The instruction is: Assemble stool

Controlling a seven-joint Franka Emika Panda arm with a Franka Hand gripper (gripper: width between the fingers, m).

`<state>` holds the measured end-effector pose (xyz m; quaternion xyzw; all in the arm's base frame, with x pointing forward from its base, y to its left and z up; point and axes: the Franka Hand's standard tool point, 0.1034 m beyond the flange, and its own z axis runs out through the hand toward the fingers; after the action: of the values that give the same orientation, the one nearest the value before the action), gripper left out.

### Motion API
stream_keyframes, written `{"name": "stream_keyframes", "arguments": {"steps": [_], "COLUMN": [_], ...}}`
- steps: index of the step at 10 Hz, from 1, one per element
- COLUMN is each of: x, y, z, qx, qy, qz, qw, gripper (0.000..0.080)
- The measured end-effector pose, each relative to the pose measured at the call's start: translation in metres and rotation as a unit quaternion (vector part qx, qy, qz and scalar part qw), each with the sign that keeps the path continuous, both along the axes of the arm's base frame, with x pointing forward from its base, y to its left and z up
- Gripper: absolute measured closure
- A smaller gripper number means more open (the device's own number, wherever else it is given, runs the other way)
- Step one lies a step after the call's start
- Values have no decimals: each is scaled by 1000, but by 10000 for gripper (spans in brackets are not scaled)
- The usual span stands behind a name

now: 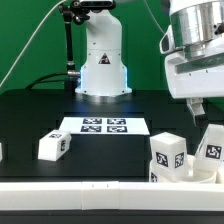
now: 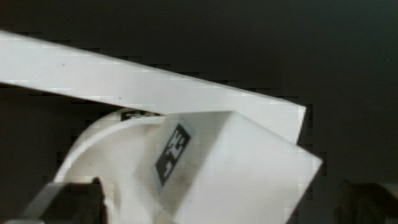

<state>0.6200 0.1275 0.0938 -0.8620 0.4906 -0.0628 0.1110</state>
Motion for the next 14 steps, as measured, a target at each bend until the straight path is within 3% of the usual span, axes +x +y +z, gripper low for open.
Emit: {"name": "stream_keyframes", "arguments": {"steps": [2, 4, 8, 12, 14], "x": [1, 0, -5, -10, -6], "y": [2, 13, 11, -1, -3], "z": [4, 8, 4, 5, 4], "qx": [-31, -55, -63, 11, -5], "qy": [-21, -42, -34, 60, 48], "qz": [142, 271, 333, 384, 406], "qw": [989, 960, 940, 921, 913], "gripper": [151, 151, 151, 151, 151]}}
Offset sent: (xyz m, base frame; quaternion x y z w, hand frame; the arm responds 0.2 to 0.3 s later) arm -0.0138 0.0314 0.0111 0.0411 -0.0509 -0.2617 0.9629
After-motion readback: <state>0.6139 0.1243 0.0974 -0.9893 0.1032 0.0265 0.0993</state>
